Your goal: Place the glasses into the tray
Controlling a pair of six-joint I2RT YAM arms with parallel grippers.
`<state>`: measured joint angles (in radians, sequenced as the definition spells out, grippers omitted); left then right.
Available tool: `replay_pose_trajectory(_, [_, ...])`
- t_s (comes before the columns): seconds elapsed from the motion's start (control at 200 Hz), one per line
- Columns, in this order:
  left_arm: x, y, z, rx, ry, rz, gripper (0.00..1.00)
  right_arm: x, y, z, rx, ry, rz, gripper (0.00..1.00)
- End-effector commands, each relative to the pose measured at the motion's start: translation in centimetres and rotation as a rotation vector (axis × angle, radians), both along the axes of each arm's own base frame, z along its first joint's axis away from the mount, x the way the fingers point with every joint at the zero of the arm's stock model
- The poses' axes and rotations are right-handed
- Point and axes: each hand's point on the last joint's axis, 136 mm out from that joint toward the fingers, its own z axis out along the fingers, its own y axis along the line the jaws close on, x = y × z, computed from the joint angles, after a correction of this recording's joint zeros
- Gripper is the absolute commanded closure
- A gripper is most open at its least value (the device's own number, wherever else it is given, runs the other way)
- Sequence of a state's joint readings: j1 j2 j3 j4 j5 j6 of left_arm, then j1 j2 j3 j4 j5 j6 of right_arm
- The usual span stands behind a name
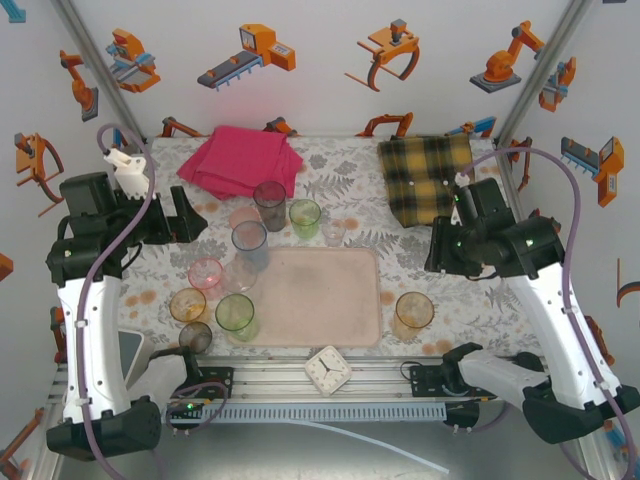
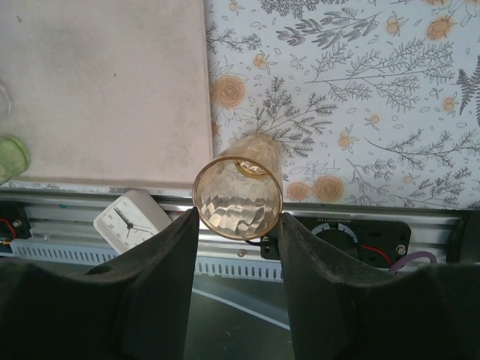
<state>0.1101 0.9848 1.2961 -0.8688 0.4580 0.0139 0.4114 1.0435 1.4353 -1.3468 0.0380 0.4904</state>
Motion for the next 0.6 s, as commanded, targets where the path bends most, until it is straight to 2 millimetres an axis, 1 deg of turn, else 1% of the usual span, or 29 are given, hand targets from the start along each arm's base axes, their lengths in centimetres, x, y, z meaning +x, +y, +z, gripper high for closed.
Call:
replay_pose_trajectory(0.0, [0.2,-0.7,0.9,-0.026,-0.009,-0.025,0.03,-0.7,-0.4,-0.7,0.003,0.031,-0.026,0.55])
replay_pose_trajectory(0.165, [0.4,-1.3,1.5,-0.05,-0.008,-0.05,0.03,-1.7,-0.8,-1.9,0.007,0.059,-0.05,0.55])
replay_pose_trajectory(0.29, [-1.0,-3.0,2.7,-0.054,-0.047,-0.174,0.03,-2.0,-0.9,-2.2,0.023,0.075,-0.066,0.55])
replay_pose_trajectory(0.356, [-1.5,-3.4,3.1,-0.045,-0.062,-0.208,0.03,-2.2,-1.3,-2.3,0.011,0.082,-0.077,0.54])
replay_pose_trajectory(0.526, [-1.2,-3.3,2.3,-0.046,-0.034,-0.192,0.03,-2.2,-1.6,-2.7,-0.015,0.112,-0.061,0.55])
replay_pose_trajectory(0.591, [-1.3,-3.5,2.4,-0.055,-0.033,-0.201,0.03,-2.5,-1.7,-2.5,-0.01,0.108,-0.063,0.55])
